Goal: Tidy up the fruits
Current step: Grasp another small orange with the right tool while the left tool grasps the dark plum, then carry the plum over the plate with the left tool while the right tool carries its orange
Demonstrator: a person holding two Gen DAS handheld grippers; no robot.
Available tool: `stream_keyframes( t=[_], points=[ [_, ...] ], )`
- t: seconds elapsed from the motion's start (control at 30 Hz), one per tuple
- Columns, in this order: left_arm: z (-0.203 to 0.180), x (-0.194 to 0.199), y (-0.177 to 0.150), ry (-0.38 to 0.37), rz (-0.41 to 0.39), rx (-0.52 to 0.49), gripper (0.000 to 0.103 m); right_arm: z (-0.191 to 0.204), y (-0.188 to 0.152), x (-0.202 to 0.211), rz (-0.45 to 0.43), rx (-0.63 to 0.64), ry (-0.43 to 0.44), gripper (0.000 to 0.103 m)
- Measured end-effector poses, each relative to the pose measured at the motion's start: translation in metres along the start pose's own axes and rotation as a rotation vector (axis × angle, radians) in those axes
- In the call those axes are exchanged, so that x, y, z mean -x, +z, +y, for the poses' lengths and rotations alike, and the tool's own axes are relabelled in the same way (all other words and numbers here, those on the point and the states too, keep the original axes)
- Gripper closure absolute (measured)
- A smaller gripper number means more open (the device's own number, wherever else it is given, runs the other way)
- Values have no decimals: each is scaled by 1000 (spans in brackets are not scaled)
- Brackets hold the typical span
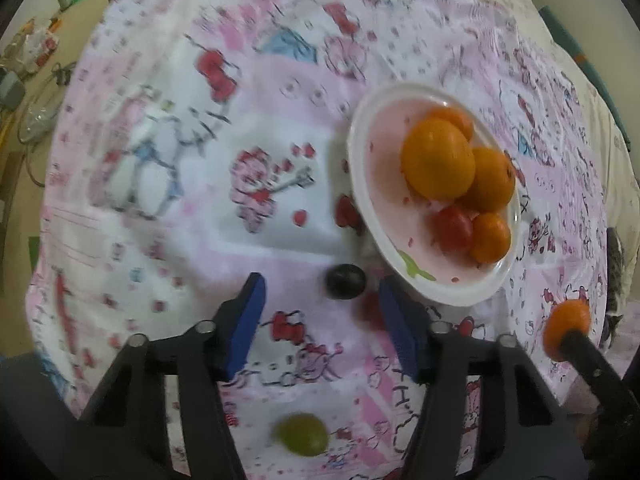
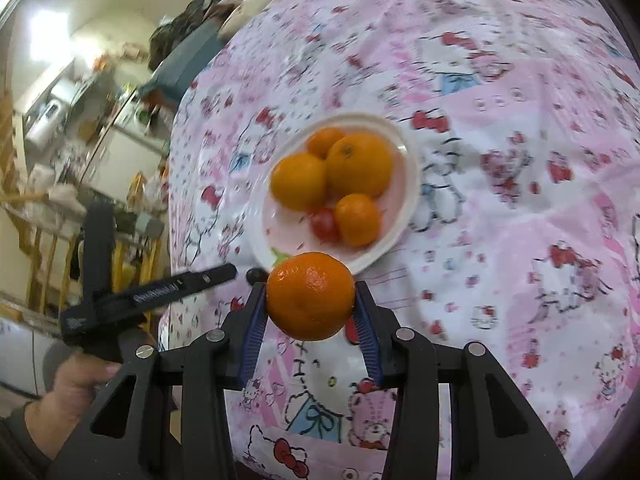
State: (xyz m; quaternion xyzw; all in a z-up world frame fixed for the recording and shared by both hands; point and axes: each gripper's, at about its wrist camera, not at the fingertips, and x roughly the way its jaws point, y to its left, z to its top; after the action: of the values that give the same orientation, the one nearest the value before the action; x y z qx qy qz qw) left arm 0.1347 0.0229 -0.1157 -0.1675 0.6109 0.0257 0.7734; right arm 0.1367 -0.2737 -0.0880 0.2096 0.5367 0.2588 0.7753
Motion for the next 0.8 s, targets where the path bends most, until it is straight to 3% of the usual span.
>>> stream_keyframes(
  t=[0.13,0.27,0.4,0.47,0.8],
  points=[
    [-7,-16,2,7,22,18,55,-8,0,6,-11,-22,-1,59],
    [-16,-26,2,77,29,-8,63,-12,-2,12,-22,-28,1,59],
    [-30,-32,-2,75,44,-68,82,-14,0,14,-27,-30,-1,59],
    [-37,-32,-3,96,36,-97,83,-14,0,12,-25,-34,-3,59],
    [-32,-22,-5,58,15,-106,84,-11,0,7,-19,-21,-22,59]
  ],
)
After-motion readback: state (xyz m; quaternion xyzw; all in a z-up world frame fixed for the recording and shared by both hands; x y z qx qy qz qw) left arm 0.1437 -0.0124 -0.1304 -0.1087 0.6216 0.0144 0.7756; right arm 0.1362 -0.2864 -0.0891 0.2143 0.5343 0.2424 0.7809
